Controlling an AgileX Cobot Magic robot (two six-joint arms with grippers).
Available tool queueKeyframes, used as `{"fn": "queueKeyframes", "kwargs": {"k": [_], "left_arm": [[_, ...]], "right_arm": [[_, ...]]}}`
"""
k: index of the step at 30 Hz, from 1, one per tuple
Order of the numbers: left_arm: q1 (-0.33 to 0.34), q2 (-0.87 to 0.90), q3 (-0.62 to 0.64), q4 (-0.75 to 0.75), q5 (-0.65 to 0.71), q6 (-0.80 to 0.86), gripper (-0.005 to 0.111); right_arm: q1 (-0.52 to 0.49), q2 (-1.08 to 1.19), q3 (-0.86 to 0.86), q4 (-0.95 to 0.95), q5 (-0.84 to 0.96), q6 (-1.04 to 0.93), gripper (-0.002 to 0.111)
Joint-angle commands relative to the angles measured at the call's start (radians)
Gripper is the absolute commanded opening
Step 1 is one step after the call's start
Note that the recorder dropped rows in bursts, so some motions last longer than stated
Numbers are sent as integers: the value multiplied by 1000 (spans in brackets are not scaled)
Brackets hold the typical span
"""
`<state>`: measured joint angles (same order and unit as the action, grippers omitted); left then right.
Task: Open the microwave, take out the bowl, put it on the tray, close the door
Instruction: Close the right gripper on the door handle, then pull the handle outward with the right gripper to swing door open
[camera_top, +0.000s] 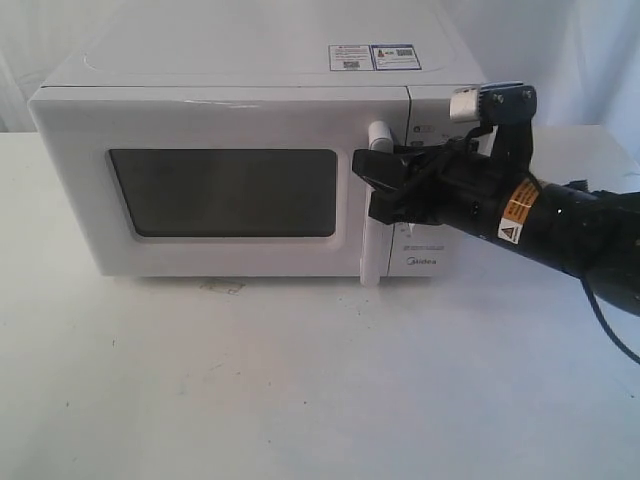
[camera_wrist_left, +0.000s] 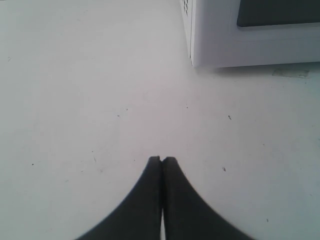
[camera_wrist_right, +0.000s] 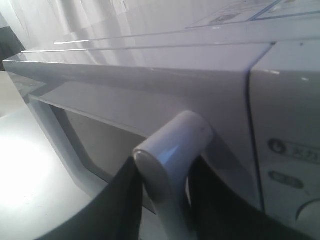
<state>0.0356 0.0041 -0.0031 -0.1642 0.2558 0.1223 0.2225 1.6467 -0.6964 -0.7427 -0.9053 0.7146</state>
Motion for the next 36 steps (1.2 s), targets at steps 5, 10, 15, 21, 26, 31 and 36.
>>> {"fn": "queueKeyframes", "kwargs": {"k": [5,10,15,21,26,31,36], "left_arm": [[0,-4,3,-2,0,-4,0],[0,-4,3,-2,0,-4,0],[0,-4,3,-2,0,-4,0],[0,-4,3,-2,0,-4,0],[0,-4,3,-2,0,-4,0],[0,-4,3,-2,0,-4,0],[0,-4,3,-2,0,-4,0]], "right_arm": [[146,-30,24,-399,-316,49,0],[167,-34,27,-421,-316,49,0],[169,-69,52,-430,-316,46,0],[176,-116,77,-435,-316,49,0],[176,-134,86,-432,-316,51,0],[176,-164,92,-468,-316,65,7],[176,-222,92,-562,-250,197,45]]}}
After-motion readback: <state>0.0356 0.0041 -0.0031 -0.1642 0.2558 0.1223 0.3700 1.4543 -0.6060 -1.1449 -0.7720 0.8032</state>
